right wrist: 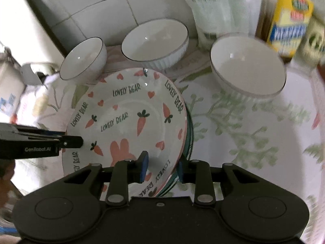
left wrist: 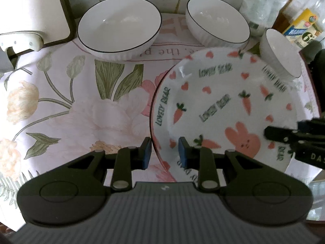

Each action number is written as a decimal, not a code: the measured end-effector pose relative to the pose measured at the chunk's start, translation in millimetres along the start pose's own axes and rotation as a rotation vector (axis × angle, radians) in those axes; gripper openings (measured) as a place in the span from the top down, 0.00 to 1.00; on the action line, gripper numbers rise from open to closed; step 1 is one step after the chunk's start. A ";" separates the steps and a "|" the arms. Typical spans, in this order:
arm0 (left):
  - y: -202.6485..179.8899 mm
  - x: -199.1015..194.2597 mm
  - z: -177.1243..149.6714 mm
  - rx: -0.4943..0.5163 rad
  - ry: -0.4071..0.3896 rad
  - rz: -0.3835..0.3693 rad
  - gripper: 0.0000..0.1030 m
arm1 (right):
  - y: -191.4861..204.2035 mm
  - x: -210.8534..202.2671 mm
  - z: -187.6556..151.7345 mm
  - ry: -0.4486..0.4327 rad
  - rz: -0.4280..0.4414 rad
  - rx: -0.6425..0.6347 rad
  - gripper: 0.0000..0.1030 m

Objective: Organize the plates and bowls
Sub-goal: 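Lower the bunny plate onto the blue egg plate and open the right tool, then move the right tool to a white bowl rim and close, then lift the white bowl with the right tool and set it on the cloth, then move the right tool to a second white bowl by the wall and grasp, then lift the second white bowl with the right tool toward the first bowl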

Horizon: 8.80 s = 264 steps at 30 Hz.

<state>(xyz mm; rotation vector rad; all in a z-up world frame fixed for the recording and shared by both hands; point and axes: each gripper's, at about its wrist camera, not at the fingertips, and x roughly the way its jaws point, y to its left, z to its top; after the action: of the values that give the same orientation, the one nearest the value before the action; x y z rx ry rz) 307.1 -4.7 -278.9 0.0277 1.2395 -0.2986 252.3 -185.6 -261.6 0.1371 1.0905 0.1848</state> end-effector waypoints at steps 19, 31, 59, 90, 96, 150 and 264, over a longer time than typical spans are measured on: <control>-34.1 -25.2 -15.9 0.033 -0.043 0.169 0.73 | 10.7 -8.2 -20.3 -0.055 -0.081 -0.171 0.60; -73.3 -108.7 -29.2 0.116 -0.048 0.126 0.53 | -0.1 -85.4 -32.8 -0.130 -0.035 -0.139 0.54; -174.0 -151.2 8.9 0.239 -0.194 0.027 0.32 | -78.9 -188.9 -17.7 -0.393 -0.034 -0.142 0.32; -200.7 0.4 112.3 0.118 -0.247 0.030 0.21 | -178.9 -21.7 54.3 -0.263 0.062 -0.029 0.35; -199.3 29.7 116.2 0.145 -0.205 0.025 0.38 | -181.5 -3.5 62.2 -0.242 0.091 -0.002 0.42; -240.9 34.0 3.6 0.281 -0.007 -0.075 0.88 | -171.4 -29.4 -37.8 -0.095 -0.053 0.187 0.83; -73.0 14.7 161.2 0.410 -0.143 0.002 0.90 | -36.7 30.3 76.8 -0.213 0.028 0.606 0.81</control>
<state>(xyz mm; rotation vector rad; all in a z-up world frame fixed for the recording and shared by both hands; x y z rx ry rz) 443.3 -107.2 -229.1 0.3551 1.0201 -0.5399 337.3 -216.4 -260.2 0.7000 0.9041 -0.1398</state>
